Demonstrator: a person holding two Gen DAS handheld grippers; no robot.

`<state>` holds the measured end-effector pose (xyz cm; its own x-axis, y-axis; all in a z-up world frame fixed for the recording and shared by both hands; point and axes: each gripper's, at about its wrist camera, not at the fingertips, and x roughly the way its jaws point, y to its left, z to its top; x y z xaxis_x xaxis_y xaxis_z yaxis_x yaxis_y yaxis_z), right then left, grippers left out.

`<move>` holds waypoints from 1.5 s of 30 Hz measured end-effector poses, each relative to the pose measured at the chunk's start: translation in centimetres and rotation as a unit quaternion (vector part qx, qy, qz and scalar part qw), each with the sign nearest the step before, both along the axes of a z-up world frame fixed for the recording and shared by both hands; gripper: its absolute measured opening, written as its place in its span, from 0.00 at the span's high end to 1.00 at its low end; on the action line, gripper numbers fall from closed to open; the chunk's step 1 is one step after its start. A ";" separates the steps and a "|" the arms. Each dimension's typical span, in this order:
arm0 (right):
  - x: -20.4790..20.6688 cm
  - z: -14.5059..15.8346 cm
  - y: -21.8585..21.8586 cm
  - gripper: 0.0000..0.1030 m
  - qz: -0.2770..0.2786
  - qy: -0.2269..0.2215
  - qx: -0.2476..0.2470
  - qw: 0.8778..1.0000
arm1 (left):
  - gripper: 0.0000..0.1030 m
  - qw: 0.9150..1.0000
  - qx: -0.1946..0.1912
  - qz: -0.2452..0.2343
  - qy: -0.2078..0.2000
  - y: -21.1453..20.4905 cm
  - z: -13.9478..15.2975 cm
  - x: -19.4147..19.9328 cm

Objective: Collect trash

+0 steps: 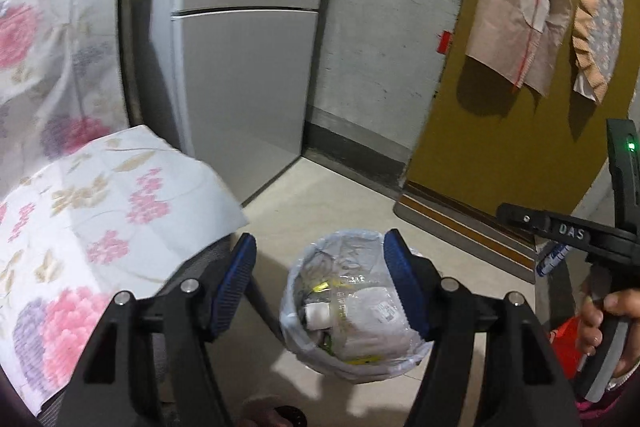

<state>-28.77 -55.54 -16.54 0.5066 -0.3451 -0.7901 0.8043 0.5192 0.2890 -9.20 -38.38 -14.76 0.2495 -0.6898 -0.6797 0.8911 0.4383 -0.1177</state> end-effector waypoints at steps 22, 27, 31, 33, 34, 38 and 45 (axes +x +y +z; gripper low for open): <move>5.6 11.8 14.2 0.13 0.189 0.026 -0.103 0.976 | 0.07 0.992 0.051 0.109 -0.039 11.7 8.5 0.8; 5.5 14.9 16.9 0.13 0.221 0.004 -0.133 0.966 | 0.07 0.986 0.061 0.148 -0.038 15.5 11.1 0.0; 5.0 16.5 17.5 0.13 0.224 -0.007 -0.122 0.967 | 0.07 0.979 0.057 0.186 -0.063 18.6 13.6 -1.1; 4.7 17.3 17.9 0.13 0.225 -0.014 -0.117 0.967 | 0.07 0.976 0.059 0.195 -0.072 19.5 14.4 -1.7; 4.6 17.7 18.2 0.13 0.228 -0.019 -0.119 0.966 | 0.07 0.975 0.060 0.200 -0.074 20.0 14.7 -2.0; 4.4 19.0 19.6 0.13 0.245 -0.026 -0.142 0.959 | 0.07 0.975 0.057 0.202 -0.073 21.4 15.6 -2.7; 4.6 19.4 20.2 0.13 0.251 -0.031 -0.145 0.956 | 0.07 0.974 0.050 0.209 -0.077 22.1 16.2 -3.2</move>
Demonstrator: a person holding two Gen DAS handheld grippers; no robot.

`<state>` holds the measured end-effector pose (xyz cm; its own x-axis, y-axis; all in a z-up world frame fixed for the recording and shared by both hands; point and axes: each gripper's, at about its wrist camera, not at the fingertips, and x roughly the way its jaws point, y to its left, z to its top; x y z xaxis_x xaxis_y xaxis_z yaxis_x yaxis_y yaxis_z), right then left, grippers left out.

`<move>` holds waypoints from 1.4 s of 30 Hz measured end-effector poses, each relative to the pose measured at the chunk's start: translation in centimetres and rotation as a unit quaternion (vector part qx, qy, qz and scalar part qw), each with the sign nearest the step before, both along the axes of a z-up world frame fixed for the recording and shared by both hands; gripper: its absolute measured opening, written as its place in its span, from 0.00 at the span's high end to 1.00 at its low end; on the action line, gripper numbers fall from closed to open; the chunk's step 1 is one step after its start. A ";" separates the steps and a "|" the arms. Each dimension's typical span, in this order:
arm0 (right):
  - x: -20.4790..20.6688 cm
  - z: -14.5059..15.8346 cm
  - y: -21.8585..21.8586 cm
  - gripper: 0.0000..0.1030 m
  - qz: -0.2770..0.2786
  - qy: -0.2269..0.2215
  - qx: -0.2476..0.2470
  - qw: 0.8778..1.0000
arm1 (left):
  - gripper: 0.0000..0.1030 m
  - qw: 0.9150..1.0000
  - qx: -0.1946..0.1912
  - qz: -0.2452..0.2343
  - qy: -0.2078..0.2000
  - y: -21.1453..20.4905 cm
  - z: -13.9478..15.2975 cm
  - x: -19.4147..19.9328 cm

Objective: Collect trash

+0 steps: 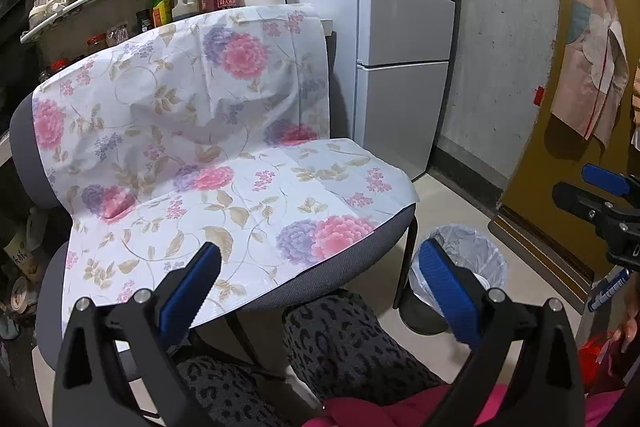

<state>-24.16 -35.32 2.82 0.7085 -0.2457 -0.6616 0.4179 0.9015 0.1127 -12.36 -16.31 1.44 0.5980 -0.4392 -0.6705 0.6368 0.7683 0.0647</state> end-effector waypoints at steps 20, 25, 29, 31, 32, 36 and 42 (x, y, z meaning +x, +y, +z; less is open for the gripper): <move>-0.3 0.2 -1.1 0.13 -0.015 -0.004 -0.004 1.000 | 0.07 1.000 -0.008 0.000 -0.005 0.4 0.6 0.0; -0.4 0.2 -1.2 0.13 -0.016 -0.004 -0.003 1.000 | 0.07 1.000 -0.009 0.001 -0.005 0.5 0.6 0.1; -0.4 0.1 -1.3 0.13 -0.017 -0.003 -0.002 1.000 | 0.07 1.000 -0.010 0.003 -0.005 0.5 0.6 0.0; -0.4 0.1 -1.4 0.13 -0.017 -0.002 -0.002 1.000 | 0.07 1.000 -0.010 0.004 -0.005 0.5 0.6 0.0; -0.4 0.1 -1.3 0.13 -0.017 -0.003 -0.002 1.000 | 0.07 1.000 -0.010 0.004 -0.005 0.5 0.6 0.0; -0.4 0.1 -1.4 0.13 -0.017 -0.004 -0.002 1.000 | 0.07 1.000 -0.010 0.005 -0.005 0.5 0.6 0.0; -0.4 0.1 -1.3 0.13 -0.018 -0.003 -0.002 1.000 | 0.07 1.000 -0.011 0.005 -0.005 0.6 0.6 0.0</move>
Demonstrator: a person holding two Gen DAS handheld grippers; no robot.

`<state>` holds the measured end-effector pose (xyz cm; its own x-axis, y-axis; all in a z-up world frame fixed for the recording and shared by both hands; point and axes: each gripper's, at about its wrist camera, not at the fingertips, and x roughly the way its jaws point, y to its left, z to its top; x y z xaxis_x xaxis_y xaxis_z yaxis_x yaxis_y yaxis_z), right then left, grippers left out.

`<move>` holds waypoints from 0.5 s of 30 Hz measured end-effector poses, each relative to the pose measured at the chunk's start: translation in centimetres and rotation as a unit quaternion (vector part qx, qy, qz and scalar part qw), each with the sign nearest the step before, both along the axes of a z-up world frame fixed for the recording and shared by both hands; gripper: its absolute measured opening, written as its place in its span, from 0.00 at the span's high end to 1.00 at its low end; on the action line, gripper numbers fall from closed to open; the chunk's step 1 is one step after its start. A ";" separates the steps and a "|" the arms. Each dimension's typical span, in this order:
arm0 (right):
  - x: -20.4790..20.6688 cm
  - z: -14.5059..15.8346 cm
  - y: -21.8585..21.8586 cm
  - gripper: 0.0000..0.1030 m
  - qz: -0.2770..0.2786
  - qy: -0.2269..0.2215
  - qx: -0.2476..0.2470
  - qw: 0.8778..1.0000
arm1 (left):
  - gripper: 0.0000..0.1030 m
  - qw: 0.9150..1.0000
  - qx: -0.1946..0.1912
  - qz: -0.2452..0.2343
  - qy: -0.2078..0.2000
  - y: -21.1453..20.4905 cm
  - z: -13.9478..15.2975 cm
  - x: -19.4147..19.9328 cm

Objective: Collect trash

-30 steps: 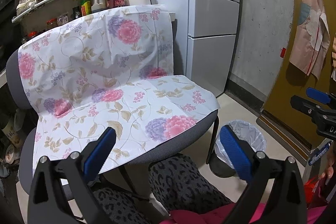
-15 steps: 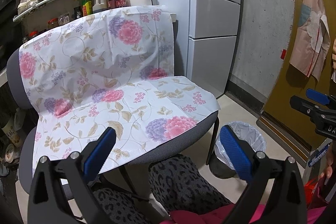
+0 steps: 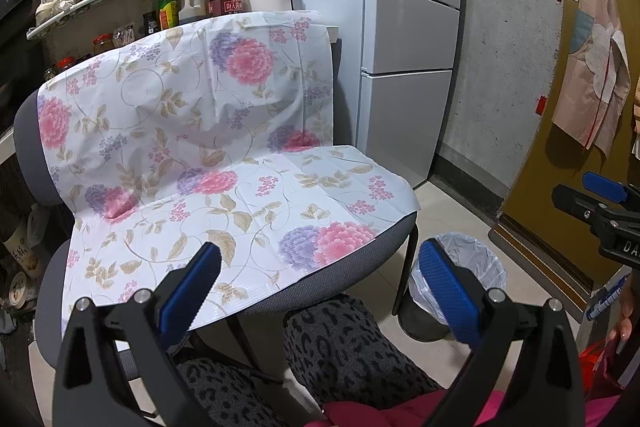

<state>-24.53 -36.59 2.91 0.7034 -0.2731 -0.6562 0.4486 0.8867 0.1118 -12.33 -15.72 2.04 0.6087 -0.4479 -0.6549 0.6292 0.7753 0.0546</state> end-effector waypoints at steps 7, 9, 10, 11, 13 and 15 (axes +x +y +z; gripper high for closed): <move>0.0 -0.1 -0.2 0.13 0.001 0.000 0.001 1.000 | 0.07 1.000 0.000 -0.002 0.001 0.1 0.0 0.1; 0.0 -0.1 -0.2 0.13 0.001 0.000 0.001 1.000 | 0.07 1.000 0.000 -0.001 0.000 0.1 0.0 0.1; 0.0 -0.1 -0.2 0.13 0.001 0.000 0.001 1.000 | 0.07 1.000 0.000 -0.001 0.000 0.1 0.0 0.1; 0.0 -0.1 -0.2 0.13 0.001 0.000 0.001 1.000 | 0.07 1.000 0.000 -0.002 0.000 0.1 0.0 0.1; 0.0 -0.1 -0.1 0.13 0.000 0.000 0.001 1.000 | 0.07 1.000 0.000 -0.002 0.000 0.1 0.0 0.1; 0.0 -0.1 -0.2 0.13 0.000 -0.001 0.001 1.000 | 0.07 1.000 0.000 -0.002 0.000 0.1 0.0 0.1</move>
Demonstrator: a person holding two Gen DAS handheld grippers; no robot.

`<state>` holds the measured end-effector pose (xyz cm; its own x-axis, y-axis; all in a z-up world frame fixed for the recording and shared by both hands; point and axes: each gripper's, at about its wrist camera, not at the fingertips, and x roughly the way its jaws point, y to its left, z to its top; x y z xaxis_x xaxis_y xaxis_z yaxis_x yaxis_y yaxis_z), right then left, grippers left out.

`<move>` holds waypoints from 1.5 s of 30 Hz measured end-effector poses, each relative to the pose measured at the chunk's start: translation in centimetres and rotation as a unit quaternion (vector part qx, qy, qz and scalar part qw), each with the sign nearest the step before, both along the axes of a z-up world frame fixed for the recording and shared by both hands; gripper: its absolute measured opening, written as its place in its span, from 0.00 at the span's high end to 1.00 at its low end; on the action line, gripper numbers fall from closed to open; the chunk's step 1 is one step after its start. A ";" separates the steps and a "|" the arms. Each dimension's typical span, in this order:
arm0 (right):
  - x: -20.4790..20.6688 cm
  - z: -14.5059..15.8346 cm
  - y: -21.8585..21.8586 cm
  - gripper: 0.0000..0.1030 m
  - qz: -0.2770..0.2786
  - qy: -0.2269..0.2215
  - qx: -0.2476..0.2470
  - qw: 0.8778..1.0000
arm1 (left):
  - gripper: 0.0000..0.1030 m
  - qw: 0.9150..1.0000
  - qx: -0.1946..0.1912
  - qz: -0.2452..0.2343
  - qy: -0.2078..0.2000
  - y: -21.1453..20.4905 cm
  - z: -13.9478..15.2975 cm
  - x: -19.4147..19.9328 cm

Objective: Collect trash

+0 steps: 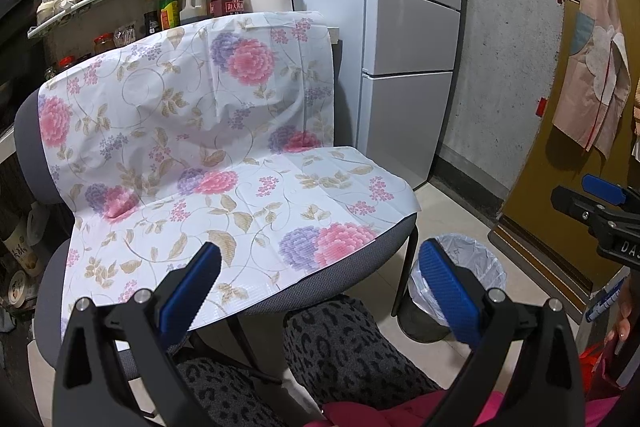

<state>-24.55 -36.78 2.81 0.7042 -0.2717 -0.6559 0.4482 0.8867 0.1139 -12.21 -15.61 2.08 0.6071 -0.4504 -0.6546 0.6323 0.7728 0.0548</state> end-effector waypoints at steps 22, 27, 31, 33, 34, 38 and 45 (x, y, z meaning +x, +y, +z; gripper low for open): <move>0.0 0.0 -0.1 0.13 0.001 0.000 0.001 1.000 | 0.07 1.000 0.000 0.006 -0.003 0.0 0.3 -0.2; 0.0 0.0 -0.1 0.13 0.000 0.000 0.000 1.000 | 0.07 1.000 0.000 0.007 -0.003 0.0 0.3 -0.2; 0.0 -0.1 -0.1 0.13 0.000 0.001 0.001 1.000 | 0.07 1.000 -0.001 0.007 -0.005 0.0 0.4 -0.2; 0.0 -0.1 -0.1 0.13 -0.001 0.001 0.001 1.000 | 0.07 1.000 0.001 0.006 -0.006 0.0 0.5 -0.3; 0.0 -0.1 -0.1 0.13 -0.001 0.001 0.001 1.000 | 0.07 1.000 0.002 0.006 -0.007 0.0 0.5 -0.3; 0.1 -0.2 -0.1 0.13 -0.006 0.001 0.000 1.000 | 0.07 1.000 0.006 0.007 -0.012 -0.3 0.4 -0.6; 0.2 -0.3 -0.2 0.12 -0.008 0.002 0.001 1.000 | 0.07 1.000 0.004 0.008 -0.014 -0.5 0.3 -0.8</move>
<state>-24.34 -36.95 2.49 0.6971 -0.2811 -0.6595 0.4620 0.8796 0.1134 -12.96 -16.07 2.35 0.6324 -0.4356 -0.6406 0.6181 0.7822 0.0783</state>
